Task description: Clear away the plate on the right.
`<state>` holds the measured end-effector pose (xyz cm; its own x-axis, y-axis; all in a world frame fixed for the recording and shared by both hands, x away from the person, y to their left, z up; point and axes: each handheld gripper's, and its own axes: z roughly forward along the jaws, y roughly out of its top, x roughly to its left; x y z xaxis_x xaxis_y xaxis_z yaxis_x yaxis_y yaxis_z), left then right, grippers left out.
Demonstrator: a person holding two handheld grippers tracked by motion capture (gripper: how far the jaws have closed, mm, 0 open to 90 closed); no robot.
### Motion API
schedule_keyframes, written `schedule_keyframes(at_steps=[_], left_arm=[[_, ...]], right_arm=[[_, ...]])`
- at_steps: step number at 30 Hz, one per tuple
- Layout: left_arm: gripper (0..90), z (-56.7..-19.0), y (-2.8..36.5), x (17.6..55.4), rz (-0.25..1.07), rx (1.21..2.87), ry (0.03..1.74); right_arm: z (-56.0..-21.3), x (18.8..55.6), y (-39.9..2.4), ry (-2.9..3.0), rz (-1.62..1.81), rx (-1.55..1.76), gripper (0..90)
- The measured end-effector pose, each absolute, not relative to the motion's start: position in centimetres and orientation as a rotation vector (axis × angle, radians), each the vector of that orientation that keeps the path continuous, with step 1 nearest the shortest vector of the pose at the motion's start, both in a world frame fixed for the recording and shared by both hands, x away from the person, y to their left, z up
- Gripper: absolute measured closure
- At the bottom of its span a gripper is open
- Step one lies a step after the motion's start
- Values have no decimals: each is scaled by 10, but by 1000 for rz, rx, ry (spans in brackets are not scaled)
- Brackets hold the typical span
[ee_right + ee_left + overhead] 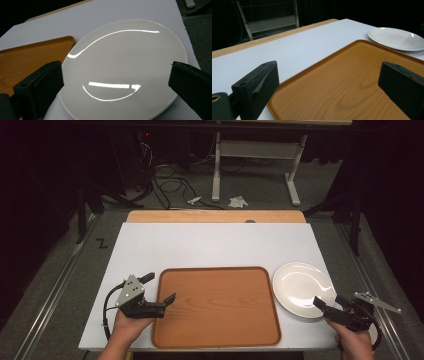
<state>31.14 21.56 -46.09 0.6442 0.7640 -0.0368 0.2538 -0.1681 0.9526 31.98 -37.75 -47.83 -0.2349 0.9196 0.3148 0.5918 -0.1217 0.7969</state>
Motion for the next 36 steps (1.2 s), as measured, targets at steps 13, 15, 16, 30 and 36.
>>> schedule_keyframes(at_steps=[13, 15, 16, 30, 36], left_arm=[[39, -463, 214, 312, 540, 1739, 803], [42, -463, 213, 312, 535, 1744, 797], [42, -463, 213, 312, 532, 1748, 794], [54, -464, 211, 312, 512, 1760, 786], [60, -464, 213, 312, 506, 1750, 787]], right_arm=[[-487, 320, -391, 1698, 1417, 1908, 20], [-488, 320, -393, 1681, 1436, 1931, 48], [-488, 320, -394, 1671, 1443, 1953, 59], [-495, 316, -412, 1516, 1572, 2148, 200], [-497, 316, -414, 1508, 1548, 2237, 243]])
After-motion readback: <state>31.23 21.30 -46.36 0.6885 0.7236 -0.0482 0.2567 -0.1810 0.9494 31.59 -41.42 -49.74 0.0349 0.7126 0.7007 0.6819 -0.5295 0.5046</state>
